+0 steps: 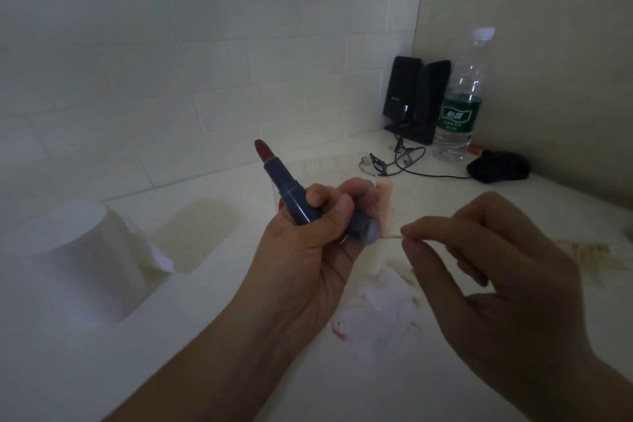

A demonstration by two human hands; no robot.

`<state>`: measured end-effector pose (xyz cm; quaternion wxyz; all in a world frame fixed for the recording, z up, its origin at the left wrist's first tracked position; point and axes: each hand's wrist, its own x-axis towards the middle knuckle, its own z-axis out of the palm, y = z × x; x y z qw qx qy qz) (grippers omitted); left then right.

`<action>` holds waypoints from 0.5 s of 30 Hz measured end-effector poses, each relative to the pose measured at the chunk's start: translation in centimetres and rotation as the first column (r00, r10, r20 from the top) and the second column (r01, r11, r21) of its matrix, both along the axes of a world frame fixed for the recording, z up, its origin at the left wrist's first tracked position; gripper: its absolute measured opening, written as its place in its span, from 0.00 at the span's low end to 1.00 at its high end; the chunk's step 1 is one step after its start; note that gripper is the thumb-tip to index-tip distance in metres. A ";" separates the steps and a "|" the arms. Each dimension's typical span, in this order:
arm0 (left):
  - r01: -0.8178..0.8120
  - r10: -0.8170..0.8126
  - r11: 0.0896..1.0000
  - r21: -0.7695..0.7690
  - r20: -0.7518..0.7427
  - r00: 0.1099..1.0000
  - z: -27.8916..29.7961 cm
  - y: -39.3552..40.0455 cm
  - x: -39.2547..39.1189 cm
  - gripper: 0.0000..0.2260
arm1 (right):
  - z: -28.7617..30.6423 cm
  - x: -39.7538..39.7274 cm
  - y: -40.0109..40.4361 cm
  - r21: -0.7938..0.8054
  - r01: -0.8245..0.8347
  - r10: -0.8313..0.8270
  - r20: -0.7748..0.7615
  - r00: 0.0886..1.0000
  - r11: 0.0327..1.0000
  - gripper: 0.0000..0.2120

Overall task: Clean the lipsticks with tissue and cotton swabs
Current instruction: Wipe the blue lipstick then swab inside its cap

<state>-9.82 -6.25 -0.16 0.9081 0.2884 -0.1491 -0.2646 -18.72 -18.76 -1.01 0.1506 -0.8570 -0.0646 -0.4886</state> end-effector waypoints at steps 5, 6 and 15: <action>-0.020 0.019 1.000 0.020 0.048 0.999 -0.2 0.1 0.0 0.08 | -0.3 0.1 0.1 -0.023 0.037 -0.037 -0.009 0.999 0.999 0.08; -0.031 0.029 0.999 0.034 0.059 0.998 -0.2 0.1 0.0 0.08 | -0.3 0.1 0.1 -0.024 0.039 -0.039 -0.012 0.999 0.999 0.09; -0.058 0.045 0.993 0.102 0.122 0.992 -0.4 0.1 -0.1 0.09 | -0.5 0.0 0.2 0.014 0.013 -0.011 -0.088 0.996 1.000 0.09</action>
